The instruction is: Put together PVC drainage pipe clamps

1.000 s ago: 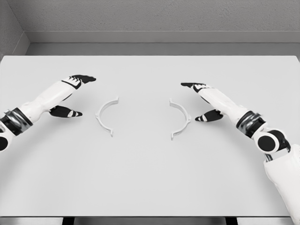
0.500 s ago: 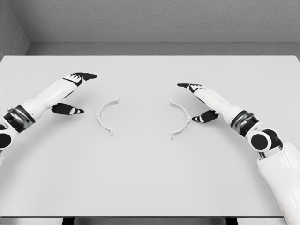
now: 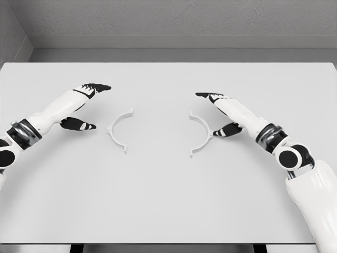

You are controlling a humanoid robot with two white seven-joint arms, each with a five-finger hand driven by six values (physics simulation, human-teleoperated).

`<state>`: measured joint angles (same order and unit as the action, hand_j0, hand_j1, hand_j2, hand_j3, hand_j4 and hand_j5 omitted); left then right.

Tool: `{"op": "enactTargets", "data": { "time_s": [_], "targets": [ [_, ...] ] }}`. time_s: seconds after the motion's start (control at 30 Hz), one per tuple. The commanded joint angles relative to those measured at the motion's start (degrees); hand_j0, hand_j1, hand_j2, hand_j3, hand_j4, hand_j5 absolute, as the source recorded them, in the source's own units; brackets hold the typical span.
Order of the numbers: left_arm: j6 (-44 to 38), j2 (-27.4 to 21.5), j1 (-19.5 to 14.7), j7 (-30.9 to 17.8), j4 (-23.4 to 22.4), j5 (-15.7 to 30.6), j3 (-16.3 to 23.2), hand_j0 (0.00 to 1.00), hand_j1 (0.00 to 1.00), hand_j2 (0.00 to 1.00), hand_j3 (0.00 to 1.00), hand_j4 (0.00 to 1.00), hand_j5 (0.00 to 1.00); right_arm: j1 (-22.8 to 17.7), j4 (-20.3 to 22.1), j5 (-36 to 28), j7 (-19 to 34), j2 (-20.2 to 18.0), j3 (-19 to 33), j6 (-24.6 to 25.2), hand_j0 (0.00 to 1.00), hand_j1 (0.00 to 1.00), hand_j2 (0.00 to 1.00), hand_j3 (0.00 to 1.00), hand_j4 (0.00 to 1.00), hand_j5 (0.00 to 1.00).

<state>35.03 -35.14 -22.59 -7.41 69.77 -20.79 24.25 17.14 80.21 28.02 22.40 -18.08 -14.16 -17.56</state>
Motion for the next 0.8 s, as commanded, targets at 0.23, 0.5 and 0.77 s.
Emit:
{"op": "enactTargets", "data": {
  "time_s": [0.23,0.5,0.77],
  "targets": [
    [-0.03,-0.10,0.00,0.03,0.02,0.39,-0.08,1.00,1.00,1.00,1.00,1.00,1.00,0.00,1.35,-0.33,0.01,0.24,-1.31,0.42,1.00,1.00,1.00,1.00,1.00,1.00],
    [-0.03,0.16,-0.26,0.03,-0.42,0.39,0.89,1.00,1.00,1.00,1.00,1.00,1.00,0.00,1.71,-0.33,0.01,0.24,-2.63,1.03,1.00,1.00,1.00,1.00,1.00,1.00],
    [-0.03,0.87,-0.62,0.03,-0.77,0.39,1.24,1.00,1.00,1.00,1.00,1.00,1.00,0.44,2.94,-0.33,0.01,1.12,-3.86,2.53,1.00,1.00,1.00,1.00,1.00,1.00]
  ]
}}
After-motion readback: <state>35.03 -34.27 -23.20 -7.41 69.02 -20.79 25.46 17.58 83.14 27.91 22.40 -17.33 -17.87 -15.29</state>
